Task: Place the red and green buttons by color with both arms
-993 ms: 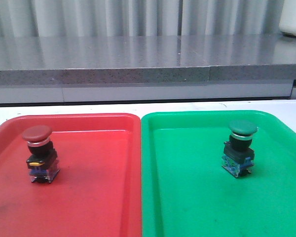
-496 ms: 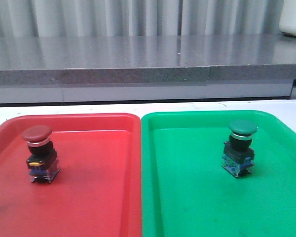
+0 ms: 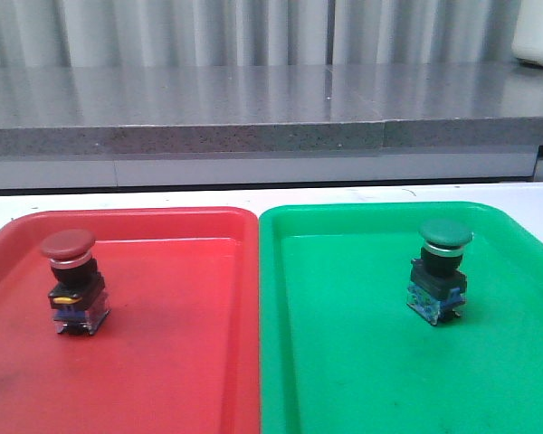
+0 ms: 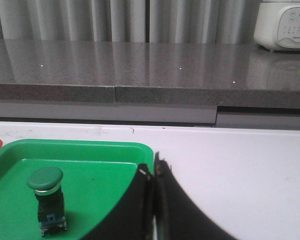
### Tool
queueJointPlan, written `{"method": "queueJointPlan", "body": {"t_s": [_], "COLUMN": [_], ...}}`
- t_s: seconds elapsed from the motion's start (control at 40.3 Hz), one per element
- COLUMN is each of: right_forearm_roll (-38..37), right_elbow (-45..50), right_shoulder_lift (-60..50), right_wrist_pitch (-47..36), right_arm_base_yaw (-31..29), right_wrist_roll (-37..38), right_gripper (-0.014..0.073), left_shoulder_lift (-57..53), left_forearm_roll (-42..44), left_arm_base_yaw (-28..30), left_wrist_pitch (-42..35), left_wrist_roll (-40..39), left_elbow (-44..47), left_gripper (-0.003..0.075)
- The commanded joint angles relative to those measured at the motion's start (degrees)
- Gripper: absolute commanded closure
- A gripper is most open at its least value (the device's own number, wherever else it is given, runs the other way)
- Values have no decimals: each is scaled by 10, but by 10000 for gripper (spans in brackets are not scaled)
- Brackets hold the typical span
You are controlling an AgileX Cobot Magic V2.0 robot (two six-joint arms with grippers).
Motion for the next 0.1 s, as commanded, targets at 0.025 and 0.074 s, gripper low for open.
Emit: {"method": "queueJointPlan", "body": {"t_s": [0.025, 0.074], "right_forearm_roll": [-4, -4], "right_elbow": [-3, -3], "right_shoulder_lift": [-10, -10], "right_wrist_pitch": [-50, -50], "right_arm_base_yaw": [0, 0], "right_wrist_roll": [0, 0], "right_gripper": [663, 663], "left_shoulder_lift": [-9, -9], "left_forearm_roll": [2, 2], "left_arm_base_yaw": [-2, -2], "left_wrist_pitch": [-49, -49], "left_wrist_roll": [-6, -6], "left_elbow": [14, 14], "left_gripper": [740, 740]}}
